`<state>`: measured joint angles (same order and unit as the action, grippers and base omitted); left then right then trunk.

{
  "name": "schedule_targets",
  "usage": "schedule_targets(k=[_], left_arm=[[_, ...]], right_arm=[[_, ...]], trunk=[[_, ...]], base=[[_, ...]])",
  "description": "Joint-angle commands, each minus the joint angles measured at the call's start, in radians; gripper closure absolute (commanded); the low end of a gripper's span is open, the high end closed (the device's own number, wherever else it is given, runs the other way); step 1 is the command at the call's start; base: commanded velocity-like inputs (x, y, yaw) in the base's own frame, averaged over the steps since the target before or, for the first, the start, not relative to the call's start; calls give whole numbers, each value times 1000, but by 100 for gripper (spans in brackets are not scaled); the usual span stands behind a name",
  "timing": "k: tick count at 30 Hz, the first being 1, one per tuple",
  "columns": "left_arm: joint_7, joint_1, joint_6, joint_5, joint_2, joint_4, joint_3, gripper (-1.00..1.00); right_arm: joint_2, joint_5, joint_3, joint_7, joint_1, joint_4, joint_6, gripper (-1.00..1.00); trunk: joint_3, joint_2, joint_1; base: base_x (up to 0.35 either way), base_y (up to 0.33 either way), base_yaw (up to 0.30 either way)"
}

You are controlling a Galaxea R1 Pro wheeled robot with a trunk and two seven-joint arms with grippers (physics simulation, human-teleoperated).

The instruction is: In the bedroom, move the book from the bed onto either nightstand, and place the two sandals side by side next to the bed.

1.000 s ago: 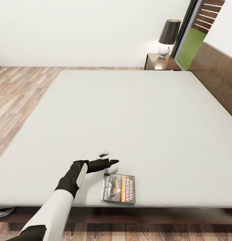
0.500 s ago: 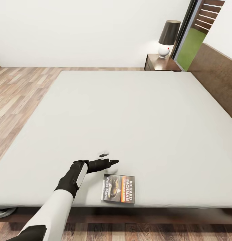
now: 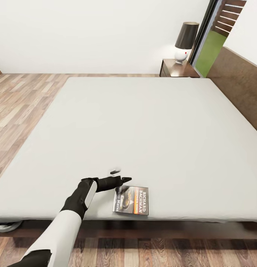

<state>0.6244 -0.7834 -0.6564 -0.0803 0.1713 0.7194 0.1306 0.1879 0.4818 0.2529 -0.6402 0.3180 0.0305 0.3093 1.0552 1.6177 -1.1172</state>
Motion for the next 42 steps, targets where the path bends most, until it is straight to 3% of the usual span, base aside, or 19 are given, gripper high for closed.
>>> schedule_targets(k=[1,42], left_arm=[[1,0,-8,-4,1,0,4,-100],[-3,0,-8,-5,1,0,6,-100]], right_arm=[[0,-3,8,-6,1,3,4,-100],[0,-3,8,-6,1,3,4,-100]], trunk=[[1,0,0],[1,0,0]], base=[[-53,0,0],[-66,0,0]])
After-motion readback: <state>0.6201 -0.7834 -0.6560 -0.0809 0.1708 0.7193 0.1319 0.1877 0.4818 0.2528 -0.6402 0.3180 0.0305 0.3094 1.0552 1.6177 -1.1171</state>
